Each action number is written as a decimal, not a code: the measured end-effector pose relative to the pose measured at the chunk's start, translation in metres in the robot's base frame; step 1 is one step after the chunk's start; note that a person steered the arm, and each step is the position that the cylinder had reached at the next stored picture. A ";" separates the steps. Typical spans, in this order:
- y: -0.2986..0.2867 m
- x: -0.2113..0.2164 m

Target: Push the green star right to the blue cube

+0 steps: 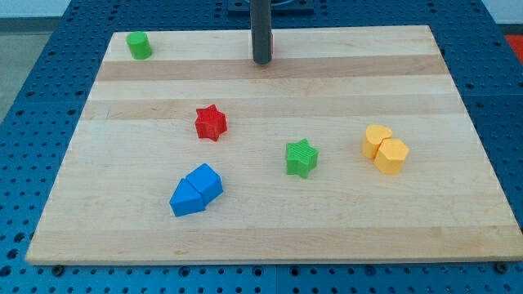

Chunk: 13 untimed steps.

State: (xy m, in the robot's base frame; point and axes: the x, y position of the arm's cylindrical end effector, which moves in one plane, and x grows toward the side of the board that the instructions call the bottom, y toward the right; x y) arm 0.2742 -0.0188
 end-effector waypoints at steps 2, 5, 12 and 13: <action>-0.035 0.020; -0.066 0.023; -0.063 0.106; -0.048 0.109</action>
State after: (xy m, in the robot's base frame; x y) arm 0.3833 -0.0668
